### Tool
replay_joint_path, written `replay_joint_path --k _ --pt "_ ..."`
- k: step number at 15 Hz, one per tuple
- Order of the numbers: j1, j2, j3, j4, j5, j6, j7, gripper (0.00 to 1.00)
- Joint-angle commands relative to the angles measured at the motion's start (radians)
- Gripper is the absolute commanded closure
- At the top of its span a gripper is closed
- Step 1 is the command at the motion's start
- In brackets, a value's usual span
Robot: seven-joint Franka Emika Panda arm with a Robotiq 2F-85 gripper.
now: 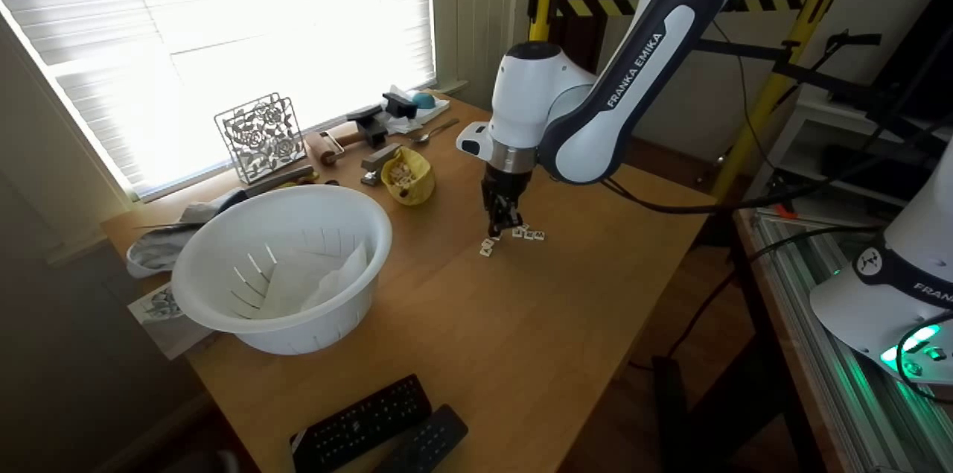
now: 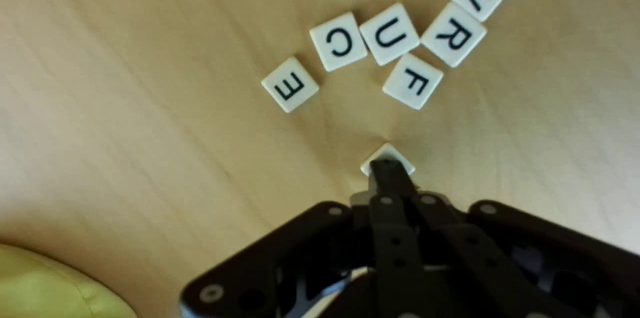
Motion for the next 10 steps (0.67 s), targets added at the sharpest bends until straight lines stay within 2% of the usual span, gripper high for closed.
replay_joint_path --k 1,7,10 --pt "-0.037 0.023 0.022 -0.026 -0.051 -0.010 -0.104 1.00" --pt "-0.053 -0.012 0.033 -0.037 -0.018 -0.008 -0.185 1.00" --pt "-0.116 -0.062 0.086 -0.061 0.049 -0.025 -0.187 1.00"
